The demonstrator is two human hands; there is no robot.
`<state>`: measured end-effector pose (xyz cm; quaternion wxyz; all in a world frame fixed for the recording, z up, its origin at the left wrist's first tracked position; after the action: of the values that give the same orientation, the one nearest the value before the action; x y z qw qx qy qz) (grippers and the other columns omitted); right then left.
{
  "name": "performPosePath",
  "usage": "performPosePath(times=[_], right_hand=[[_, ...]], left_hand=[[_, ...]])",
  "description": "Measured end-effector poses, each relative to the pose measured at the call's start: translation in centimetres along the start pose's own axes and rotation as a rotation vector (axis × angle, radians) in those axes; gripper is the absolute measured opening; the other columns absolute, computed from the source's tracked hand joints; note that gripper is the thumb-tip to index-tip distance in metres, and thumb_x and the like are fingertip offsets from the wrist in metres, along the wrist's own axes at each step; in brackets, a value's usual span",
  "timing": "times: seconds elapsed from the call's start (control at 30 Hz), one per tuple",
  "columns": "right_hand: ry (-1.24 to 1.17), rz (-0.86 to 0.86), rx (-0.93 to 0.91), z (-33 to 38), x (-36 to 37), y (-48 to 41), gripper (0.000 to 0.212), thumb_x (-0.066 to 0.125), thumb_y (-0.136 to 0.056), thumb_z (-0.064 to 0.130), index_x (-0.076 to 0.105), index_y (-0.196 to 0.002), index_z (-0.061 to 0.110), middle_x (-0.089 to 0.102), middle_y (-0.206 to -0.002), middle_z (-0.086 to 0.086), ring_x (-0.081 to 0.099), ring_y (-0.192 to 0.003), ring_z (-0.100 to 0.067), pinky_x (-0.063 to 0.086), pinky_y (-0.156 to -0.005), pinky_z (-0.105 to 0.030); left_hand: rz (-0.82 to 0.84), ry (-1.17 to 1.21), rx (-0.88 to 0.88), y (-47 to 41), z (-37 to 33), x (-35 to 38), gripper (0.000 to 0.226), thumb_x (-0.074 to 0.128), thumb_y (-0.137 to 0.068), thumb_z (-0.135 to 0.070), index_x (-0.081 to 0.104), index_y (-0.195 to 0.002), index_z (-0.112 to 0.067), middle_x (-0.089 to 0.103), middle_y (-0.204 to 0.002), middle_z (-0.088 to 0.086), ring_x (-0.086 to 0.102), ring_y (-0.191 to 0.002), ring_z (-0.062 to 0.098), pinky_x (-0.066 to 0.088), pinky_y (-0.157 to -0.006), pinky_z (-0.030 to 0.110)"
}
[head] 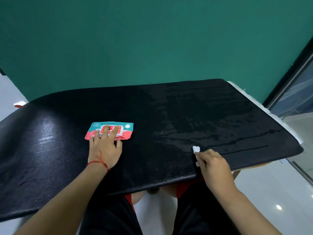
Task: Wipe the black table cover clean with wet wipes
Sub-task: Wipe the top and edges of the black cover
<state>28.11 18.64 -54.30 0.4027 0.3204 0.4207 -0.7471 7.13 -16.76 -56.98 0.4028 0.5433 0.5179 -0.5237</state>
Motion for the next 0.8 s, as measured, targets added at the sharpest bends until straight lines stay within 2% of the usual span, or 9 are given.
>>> performPosePath(times=[0.1,0.17,0.33,0.43,0.53,0.6,0.67,0.73,0.8], right_hand=[[0.02,-0.003,0.027,0.7,1.1,-2.1,0.01,0.081,-0.09,0.002,0.082,-0.091,0.011,0.065,-0.079,0.001,0.064,-0.074,-0.021,0.052,-0.058,-0.034],[-0.002,0.02,0.051,1.5,2.2,-3.6,0.01,0.078,-0.092,0.005,0.082,-0.094,0.014,0.066,-0.082,-0.001,0.066,-0.079,-0.024,0.055,-0.064,-0.039],[-0.075,0.087,-0.019,7.5,6.2,-6.6,0.014,0.075,-0.087,0.003,0.082,-0.091,0.014,0.069,-0.086,-0.004,0.068,-0.082,-0.028,0.058,-0.069,-0.041],[-0.086,0.175,-0.123,13.2,10.2,-7.5,0.016,0.075,-0.079,-0.001,0.077,-0.082,0.014,0.064,-0.081,-0.004,0.064,-0.076,-0.029,0.056,-0.065,-0.038],[-0.081,0.247,-0.25,18.3,13.4,-7.7,0.02,0.074,-0.083,0.0,0.08,-0.097,0.014,0.066,-0.092,-0.009,0.061,-0.083,-0.03,0.046,-0.069,-0.032],[-0.078,0.309,-0.307,19.9,14.7,-8.0,0.025,0.07,-0.092,0.003,0.079,-0.113,0.012,0.066,-0.103,-0.011,0.057,-0.091,-0.028,0.049,-0.077,-0.036],[-0.058,0.324,-0.33,19.6,14.9,-8.6,0.028,0.068,-0.095,0.005,0.077,-0.12,0.013,0.063,-0.105,-0.01,0.048,-0.088,-0.023,0.05,-0.078,-0.038],[-0.018,0.264,-0.302,17.4,13.9,-9.7,0.022,0.068,-0.091,0.0,0.076,-0.106,0.014,0.054,-0.093,-0.006,0.04,-0.082,-0.021,0.043,-0.068,-0.034],[0.017,0.172,-0.226,13.7,11.9,-11.0,0.017,0.071,-0.084,-0.004,0.069,-0.083,0.013,0.043,-0.083,-0.001,0.043,-0.073,-0.021,0.037,-0.063,-0.032]], left_hand=[[-0.007,0.006,0.006,0.0,-0.1,-0.2,0.061,0.034,-0.105,-0.054,0.026,-0.164,-0.038,0.024,-0.172,0.005,0.022,-0.157,0.039,0.017,-0.127,0.057],[-0.014,0.008,0.003,0.1,-0.1,-0.3,0.061,0.034,-0.105,-0.054,0.026,-0.164,-0.038,0.024,-0.172,0.005,0.022,-0.157,0.039,0.017,-0.128,0.056],[-0.042,0.001,-0.011,0.2,-0.2,-0.6,0.061,0.033,-0.104,-0.054,0.029,-0.163,-0.038,0.026,-0.172,0.004,0.023,-0.157,0.037,0.018,-0.128,0.055],[-0.051,-0.015,-0.038,0.3,0.0,-0.7,0.062,0.033,-0.104,-0.055,0.029,-0.163,-0.038,0.026,-0.172,0.003,0.023,-0.157,0.037,0.018,-0.128,0.055],[-0.081,-0.039,-0.075,0.7,0.3,-1.1,0.061,0.038,-0.103,-0.052,0.035,-0.161,-0.036,0.032,-0.169,0.005,0.026,-0.155,0.039,0.021,-0.126,0.057],[-0.1,-0.046,-0.094,0.9,0.4,-1.4,0.059,0.042,-0.102,-0.049,0.041,-0.159,-0.034,0.037,-0.167,0.008,0.028,-0.154,0.041,0.022,-0.125,0.059],[-0.096,-0.058,-0.114,0.9,0.5,-1.4,0.06,0.042,-0.102,-0.048,0.041,-0.159,-0.033,0.037,-0.167,0.009,0.027,-0.154,0.042,0.02,-0.125,0.059],[-0.09,-0.069,-0.115,0.8,0.4,-1.3,0.061,0.041,-0.102,-0.049,0.039,-0.16,-0.032,0.036,-0.167,0.009,0.027,-0.154,0.042,0.019,-0.125,0.06],[-0.083,-0.079,-0.117,0.8,0.5,-1.3,0.062,0.04,-0.102,-0.05,0.036,-0.162,-0.033,0.034,-0.168,0.009,0.026,-0.155,0.042,0.019,-0.126,0.06]])
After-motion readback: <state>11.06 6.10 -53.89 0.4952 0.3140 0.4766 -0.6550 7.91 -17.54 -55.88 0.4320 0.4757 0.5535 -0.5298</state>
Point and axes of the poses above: each hand's wrist, its own y-axis away from the middle knuckle, its own x-axis out of the palm, z = x × y, the point moved 9 cm from there along -y, towards the middle knuckle
